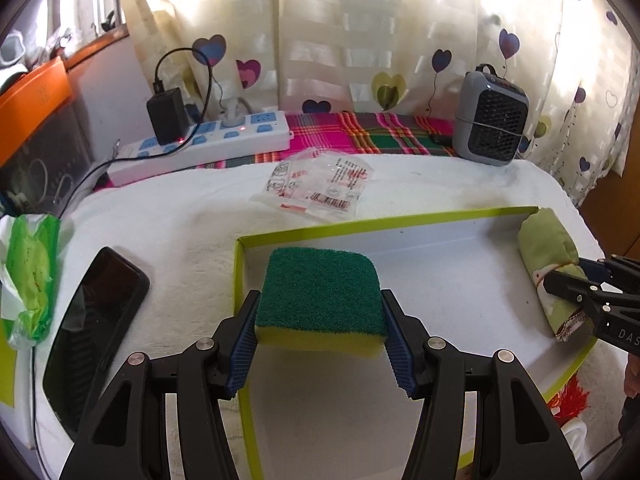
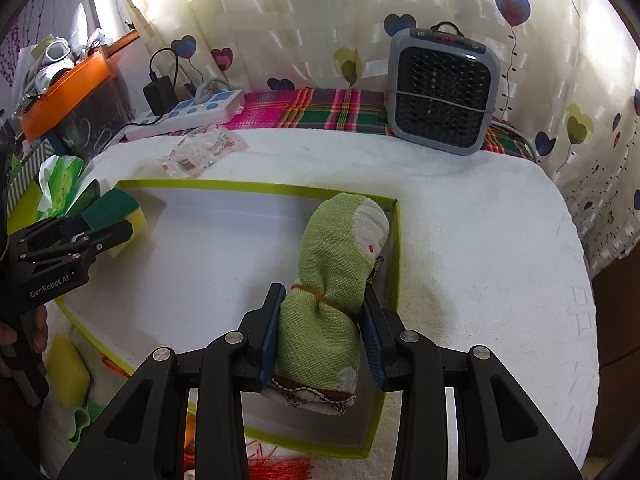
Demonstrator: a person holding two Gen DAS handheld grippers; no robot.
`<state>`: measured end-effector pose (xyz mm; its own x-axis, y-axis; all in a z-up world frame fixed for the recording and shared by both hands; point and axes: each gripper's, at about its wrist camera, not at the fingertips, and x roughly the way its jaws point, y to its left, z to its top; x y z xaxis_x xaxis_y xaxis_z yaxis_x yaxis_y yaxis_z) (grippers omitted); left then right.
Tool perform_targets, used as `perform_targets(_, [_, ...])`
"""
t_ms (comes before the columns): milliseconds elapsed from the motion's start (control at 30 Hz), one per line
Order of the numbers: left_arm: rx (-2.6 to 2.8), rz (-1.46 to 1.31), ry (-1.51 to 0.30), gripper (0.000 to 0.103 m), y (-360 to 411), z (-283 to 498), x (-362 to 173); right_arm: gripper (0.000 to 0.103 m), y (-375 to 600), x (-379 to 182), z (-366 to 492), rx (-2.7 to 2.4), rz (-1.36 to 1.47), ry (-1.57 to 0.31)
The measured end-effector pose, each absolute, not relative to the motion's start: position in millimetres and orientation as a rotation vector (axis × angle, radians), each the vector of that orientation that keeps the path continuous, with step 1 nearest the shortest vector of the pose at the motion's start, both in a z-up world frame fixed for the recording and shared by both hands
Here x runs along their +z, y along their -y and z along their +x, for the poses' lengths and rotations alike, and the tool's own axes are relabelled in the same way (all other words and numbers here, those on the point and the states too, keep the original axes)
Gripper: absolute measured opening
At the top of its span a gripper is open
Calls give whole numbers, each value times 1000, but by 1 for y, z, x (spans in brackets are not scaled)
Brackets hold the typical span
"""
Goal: Organize soft objects
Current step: 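Carry the rolled towel and sponge into the lime-green box with both grippers, then release the sponge with the left gripper while the right gripper releases the rolled towel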
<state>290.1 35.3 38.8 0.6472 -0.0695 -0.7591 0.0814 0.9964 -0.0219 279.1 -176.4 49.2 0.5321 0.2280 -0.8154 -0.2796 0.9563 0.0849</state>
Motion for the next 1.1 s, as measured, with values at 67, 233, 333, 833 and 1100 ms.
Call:
perform_targets(67, [-80, 20, -862, 56, -33, 291, 38, 38, 175, 49, 280, 301, -60, -962])
perform_targets(233, [-86, 16, -889, 56, -26, 294, 31, 38, 171, 48, 279, 296, -74, -955])
perform_targets(333, [-81, 12, -887, 56, -26, 296, 31, 38, 172, 47, 279, 297, -70, -955])
perform_targets(833, [-110, -4, -887, 62, -28, 299, 33, 45, 172, 46, 279, 308, -56, -941])
perform_targets(1100, [-118, -31, -884, 66, -31, 298, 36, 57, 171, 49, 276, 306, -40, -927])
